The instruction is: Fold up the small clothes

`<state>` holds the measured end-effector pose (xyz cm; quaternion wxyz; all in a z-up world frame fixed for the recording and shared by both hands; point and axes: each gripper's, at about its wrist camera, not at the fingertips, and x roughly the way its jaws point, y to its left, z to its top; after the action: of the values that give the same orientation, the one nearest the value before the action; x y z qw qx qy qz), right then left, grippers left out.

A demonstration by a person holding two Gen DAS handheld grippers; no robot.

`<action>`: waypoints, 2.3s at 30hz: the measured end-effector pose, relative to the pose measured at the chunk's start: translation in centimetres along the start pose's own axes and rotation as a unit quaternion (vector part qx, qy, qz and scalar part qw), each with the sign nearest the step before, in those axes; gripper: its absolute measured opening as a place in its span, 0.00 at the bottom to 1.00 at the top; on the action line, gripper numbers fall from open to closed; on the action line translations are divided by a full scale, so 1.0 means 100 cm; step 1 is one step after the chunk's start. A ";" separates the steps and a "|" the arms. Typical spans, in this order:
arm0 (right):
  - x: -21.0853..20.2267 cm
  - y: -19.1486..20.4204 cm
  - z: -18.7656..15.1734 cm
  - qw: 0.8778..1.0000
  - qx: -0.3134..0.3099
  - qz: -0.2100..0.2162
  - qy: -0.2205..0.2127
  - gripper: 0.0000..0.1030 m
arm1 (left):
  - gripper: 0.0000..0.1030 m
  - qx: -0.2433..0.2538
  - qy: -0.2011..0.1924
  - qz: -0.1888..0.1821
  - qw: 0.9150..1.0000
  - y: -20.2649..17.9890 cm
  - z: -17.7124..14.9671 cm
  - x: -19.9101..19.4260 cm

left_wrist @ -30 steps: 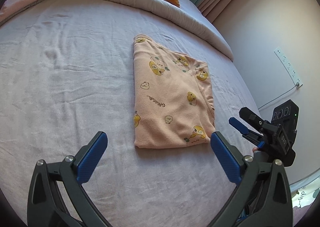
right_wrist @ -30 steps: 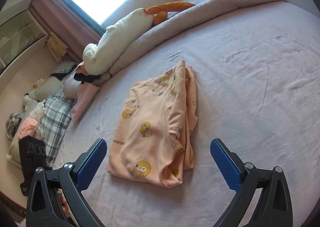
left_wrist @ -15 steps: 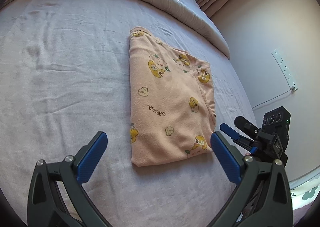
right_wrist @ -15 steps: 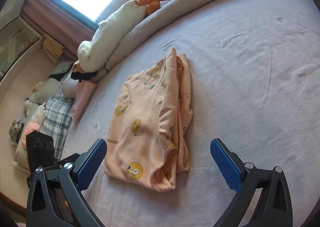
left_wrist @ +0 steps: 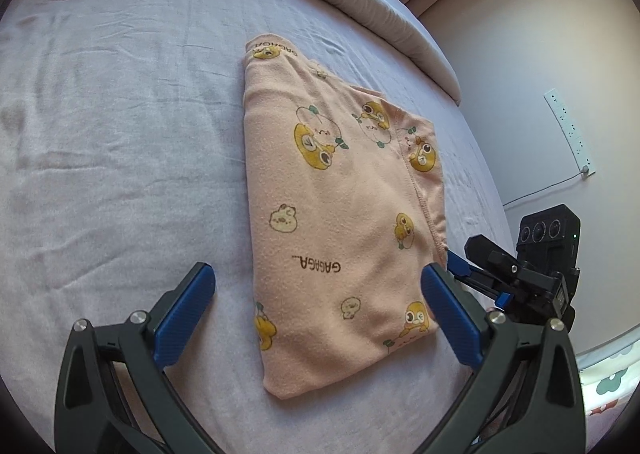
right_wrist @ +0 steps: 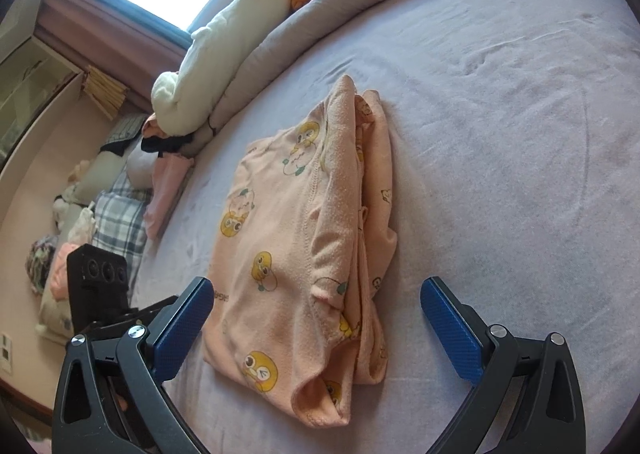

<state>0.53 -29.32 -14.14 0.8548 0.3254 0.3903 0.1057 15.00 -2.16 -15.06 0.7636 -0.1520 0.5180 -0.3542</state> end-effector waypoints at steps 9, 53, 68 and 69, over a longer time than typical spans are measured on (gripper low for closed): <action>0.018 -0.001 0.015 0.999 0.001 0.024 0.024 0.99 | 1.00 -0.001 0.016 -0.027 1.000 0.000 0.018 0.020; 0.047 -0.018 0.041 0.998 0.049 0.018 0.046 0.27 | 0.28 -0.149 -0.014 -0.030 0.988 0.041 0.050 0.028; 0.031 0.011 0.031 0.999 -0.005 -0.001 0.032 0.23 | 0.21 -0.113 -0.026 -0.005 0.993 0.021 0.032 0.008; 0.030 0.015 0.030 0.999 -0.009 -0.002 0.032 0.23 | 0.21 -0.108 -0.025 -0.002 0.994 0.018 0.030 0.005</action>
<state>4.83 -28.29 -13.53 0.8449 0.3136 0.4170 0.1176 18.49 -1.62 -15.28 0.7546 -0.2438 0.5336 -0.2941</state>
